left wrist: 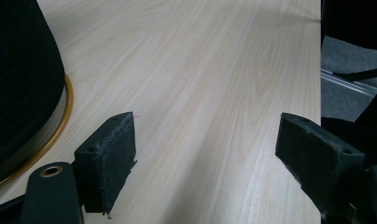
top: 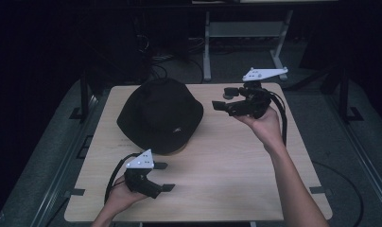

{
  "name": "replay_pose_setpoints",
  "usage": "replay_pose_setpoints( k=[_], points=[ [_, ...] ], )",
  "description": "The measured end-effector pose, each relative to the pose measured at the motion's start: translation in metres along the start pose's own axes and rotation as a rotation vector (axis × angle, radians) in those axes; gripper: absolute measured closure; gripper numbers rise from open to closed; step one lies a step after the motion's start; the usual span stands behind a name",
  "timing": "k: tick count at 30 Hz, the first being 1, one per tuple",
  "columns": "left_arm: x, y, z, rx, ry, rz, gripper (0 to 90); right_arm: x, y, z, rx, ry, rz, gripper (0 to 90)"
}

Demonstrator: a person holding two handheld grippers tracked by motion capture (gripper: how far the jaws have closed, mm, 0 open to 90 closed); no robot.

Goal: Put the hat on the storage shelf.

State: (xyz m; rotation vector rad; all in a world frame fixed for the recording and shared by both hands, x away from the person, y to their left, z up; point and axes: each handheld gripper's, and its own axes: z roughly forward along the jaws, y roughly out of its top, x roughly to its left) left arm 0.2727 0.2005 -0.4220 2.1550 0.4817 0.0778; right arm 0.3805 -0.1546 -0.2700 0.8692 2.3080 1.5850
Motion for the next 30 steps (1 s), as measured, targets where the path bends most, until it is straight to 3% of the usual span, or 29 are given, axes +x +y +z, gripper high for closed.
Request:
replay_pose_setpoints(
  k=[14, 23, 30],
  points=[
    [0.002, -0.003, -0.003, -0.012, 0.009, -0.022, 19.4, 0.001, -0.032, -0.033, 0.009, -0.023, 0.031, 23.2],
    [0.004, -0.004, -0.009, -0.023, 0.021, -0.038, 19.4, 0.000, -0.071, -0.053, 0.024, -0.050, 0.065, 22.4],
    [0.004, -0.004, -0.008, -0.029, 0.020, -0.041, 19.4, 0.008, -0.107, -0.069, 0.045, -0.072, 0.102, 21.7]
  ],
)
